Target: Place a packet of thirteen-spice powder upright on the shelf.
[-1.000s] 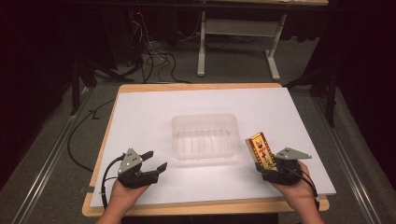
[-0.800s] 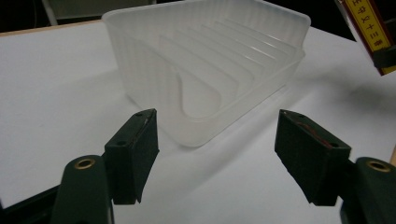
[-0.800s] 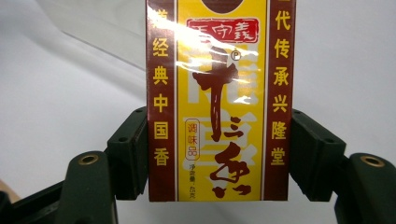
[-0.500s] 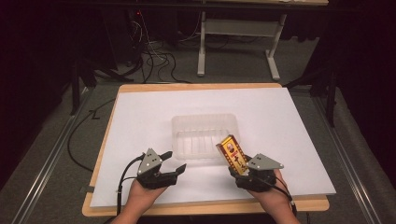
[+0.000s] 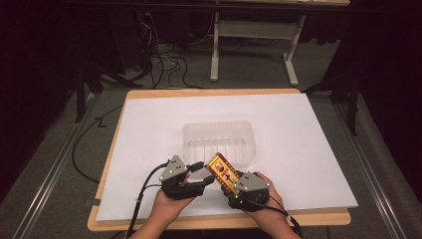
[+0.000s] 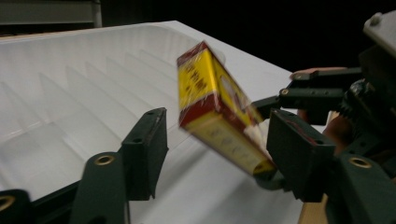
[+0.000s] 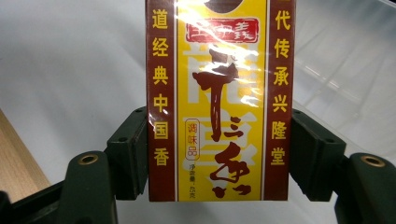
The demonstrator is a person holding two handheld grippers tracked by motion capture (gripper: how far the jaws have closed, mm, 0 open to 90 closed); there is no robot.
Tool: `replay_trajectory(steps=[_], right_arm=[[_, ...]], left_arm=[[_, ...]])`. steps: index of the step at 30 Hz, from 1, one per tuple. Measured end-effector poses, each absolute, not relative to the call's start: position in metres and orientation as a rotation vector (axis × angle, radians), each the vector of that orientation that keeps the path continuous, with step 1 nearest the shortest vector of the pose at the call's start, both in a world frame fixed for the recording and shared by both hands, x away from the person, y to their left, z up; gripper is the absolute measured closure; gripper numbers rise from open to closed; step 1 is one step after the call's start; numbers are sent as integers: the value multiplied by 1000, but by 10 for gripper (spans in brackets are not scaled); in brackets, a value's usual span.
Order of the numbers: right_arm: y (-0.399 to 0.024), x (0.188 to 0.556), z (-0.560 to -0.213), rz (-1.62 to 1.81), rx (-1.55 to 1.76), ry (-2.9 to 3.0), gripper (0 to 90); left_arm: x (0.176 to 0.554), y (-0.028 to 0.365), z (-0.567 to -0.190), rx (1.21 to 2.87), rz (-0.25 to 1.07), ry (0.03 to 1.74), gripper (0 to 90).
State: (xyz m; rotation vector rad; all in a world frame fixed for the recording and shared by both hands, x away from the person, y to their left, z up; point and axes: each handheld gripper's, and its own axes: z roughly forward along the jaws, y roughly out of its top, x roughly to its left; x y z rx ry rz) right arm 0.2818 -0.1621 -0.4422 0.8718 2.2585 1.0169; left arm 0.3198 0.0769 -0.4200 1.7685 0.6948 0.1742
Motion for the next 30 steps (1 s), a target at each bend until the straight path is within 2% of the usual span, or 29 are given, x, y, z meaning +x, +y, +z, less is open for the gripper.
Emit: replay_trajectory(steps=[7, 19, 30], right_arm=[[-156, 280, -444, 1030, 828, 2245, 325], [-153, 281, -447, 1033, 813, 2243, 324], [-153, 280, -450, 1017, 801, 2271, 298]], left_arm=[[323, 76, -421, 1754, 138, 723, 459], [322, 80, -419, 1727, 115, 706, 597], [317, 77, -416, 1733, 98, 647, 650]])
